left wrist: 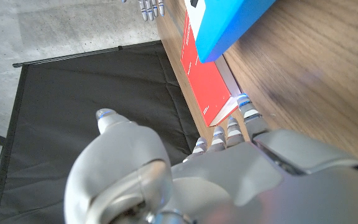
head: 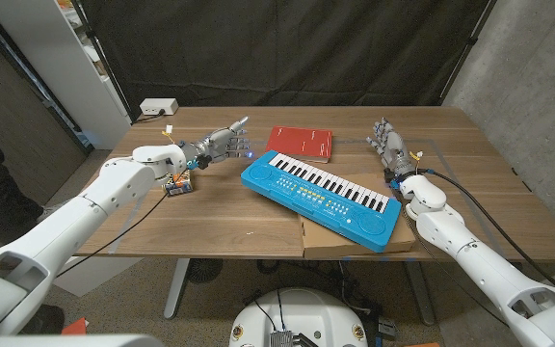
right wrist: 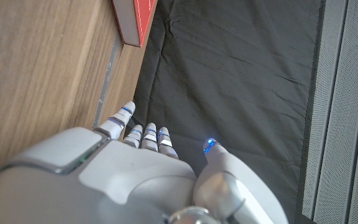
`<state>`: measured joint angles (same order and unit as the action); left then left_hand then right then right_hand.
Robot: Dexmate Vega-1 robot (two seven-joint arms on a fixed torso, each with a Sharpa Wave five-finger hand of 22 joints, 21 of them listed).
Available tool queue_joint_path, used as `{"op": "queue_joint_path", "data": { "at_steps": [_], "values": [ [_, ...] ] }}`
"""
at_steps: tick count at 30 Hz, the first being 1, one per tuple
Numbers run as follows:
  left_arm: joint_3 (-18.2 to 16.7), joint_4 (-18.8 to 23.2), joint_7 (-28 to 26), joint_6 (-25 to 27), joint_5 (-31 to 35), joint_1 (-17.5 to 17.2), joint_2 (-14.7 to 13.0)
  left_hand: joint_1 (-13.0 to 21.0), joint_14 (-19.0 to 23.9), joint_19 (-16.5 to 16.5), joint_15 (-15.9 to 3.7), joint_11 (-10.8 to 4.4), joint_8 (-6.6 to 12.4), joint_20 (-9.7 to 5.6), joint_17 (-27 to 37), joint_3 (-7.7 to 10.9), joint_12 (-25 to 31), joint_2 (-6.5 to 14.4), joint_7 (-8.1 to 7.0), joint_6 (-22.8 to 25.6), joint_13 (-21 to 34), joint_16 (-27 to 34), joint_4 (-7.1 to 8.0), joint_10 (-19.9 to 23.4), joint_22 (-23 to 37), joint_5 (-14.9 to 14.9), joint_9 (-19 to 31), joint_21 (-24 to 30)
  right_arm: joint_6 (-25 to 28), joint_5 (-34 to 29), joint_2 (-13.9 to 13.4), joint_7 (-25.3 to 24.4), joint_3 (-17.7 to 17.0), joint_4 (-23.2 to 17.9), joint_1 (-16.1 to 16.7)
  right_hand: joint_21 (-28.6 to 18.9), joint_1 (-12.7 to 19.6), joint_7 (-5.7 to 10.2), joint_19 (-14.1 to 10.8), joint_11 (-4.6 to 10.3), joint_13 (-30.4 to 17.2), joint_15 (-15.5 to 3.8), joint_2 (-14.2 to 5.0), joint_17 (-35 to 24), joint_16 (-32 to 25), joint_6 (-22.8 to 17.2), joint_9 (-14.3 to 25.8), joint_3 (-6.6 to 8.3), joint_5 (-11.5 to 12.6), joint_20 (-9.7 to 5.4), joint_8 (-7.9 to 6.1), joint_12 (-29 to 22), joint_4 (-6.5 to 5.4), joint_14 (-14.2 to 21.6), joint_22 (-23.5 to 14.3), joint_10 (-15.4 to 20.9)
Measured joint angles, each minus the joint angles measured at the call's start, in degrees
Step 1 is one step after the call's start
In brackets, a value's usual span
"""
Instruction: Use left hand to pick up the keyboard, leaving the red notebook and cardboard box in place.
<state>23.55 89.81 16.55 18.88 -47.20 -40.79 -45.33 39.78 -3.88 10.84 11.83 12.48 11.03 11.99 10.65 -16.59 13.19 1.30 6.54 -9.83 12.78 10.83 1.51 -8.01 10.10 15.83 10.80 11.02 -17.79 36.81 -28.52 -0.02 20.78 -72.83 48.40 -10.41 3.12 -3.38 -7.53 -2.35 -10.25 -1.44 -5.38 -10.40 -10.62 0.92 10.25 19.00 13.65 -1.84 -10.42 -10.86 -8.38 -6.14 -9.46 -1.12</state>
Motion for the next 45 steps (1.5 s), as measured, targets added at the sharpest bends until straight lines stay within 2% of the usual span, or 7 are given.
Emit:
{"op": "queue_joint_path", "data": {
  "at_steps": [12, 18, 24, 32, 45],
  "values": [
    [0.1, -1.2, 2.3, 2.6, -2.8, 0.7, -0.1, 0.2, 1.5, 1.8, 0.02, -0.09, 0.00, -0.71, 0.0, 0.00, 0.0, -0.2, 0.00, 0.0, 0.0, 0.0, 0.00, 1.3, -0.1, 0.0, 0.0, 0.2, 0.0, -0.2, -0.2, -0.6, -0.1, -0.8, 0.4, 0.0, 0.0, 0.00, -0.4, 0.00, 0.0, 0.00, 0.00, 0.0, 0.0, 0.0, 0.0, 0.00, 0.0, -0.41, 0.00, 0.0, 0.00, 0.0, 0.0, 0.0],
    [0.5, -1.3, 2.2, 4.1, -3.1, 1.3, -0.3, 0.8, 3.8, 4.2, -0.08, -0.21, 0.22, -0.33, 0.0, -0.01, 0.7, -0.2, 0.00, 0.0, 0.2, 0.4, 0.00, 3.7, -0.2, 0.3, 0.0, 0.5, 0.0, -0.4, -0.2, -0.8, -0.1, -1.0, 0.4, 0.0, 0.0, 0.00, -0.4, 0.00, 0.0, 0.00, 0.00, 0.0, 0.0, 0.0, 0.0, 0.00, 0.0, -0.41, 0.00, 0.0, 0.00, 0.0, 0.0, 0.0],
    [1.0, -2.6, 3.3, 5.3, -3.7, 2.5, 0.0, 3.5, 4.8, 4.7, -0.06, -0.20, 0.22, 0.02, 0.0, 1.45, 1.1, 0.6, 0.12, 0.1, 0.4, 0.4, -1.46, 4.3, -0.1, 0.2, 0.0, 0.2, 0.1, -0.6, -0.2, -1.1, -0.1, -1.1, 0.4, 0.0, 0.0, 0.00, -0.4, 0.00, 0.0, 0.00, 0.00, 0.0, 0.0, 0.0, 0.0, 0.00, 0.0, -0.41, 0.00, 0.0, 0.00, 0.0, 0.0, 0.0],
    [2.1, -5.6, 6.6, 6.5, -4.2, 4.4, 0.8, 5.0, 6.0, 6.6, -0.16, -0.30, 0.22, -0.09, 0.0, 3.65, 1.1, 1.1, 0.53, 0.5, 0.7, 0.4, -3.66, 5.0, -0.1, -1.9, 0.3, 0.2, 0.1, -0.8, 0.0, -1.3, 0.0, -0.9, 0.1, 0.0, 0.0, 0.22, -0.4, -0.32, 0.0, 0.00, 0.00, 0.0, 0.0, -0.2, 0.0, 0.00, 0.0, -0.41, 0.00, 0.0, 0.00, 0.0, 0.0, 0.3],
    [4.1, -10.8, 11.7, 7.3, -3.8, 7.8, 2.7, 6.4, 12.0, 13.0, -0.72, -0.30, 0.22, -2.04, 0.0, 4.67, 2.8, 1.0, 0.31, 2.6, 1.0, 1.0, -4.68, 10.4, -0.2, -1.9, 0.3, 0.9, 0.2, -1.1, 0.4, -1.3, 0.3, 0.1, -0.6, 0.0, 0.0, 0.32, -0.4, -0.32, 0.0, 0.15, 0.00, 0.0, 0.0, -0.3, 0.0, 0.00, 0.0, -0.41, 0.00, 0.0, 0.00, 0.1, 0.0, 0.3]
  ]
}}
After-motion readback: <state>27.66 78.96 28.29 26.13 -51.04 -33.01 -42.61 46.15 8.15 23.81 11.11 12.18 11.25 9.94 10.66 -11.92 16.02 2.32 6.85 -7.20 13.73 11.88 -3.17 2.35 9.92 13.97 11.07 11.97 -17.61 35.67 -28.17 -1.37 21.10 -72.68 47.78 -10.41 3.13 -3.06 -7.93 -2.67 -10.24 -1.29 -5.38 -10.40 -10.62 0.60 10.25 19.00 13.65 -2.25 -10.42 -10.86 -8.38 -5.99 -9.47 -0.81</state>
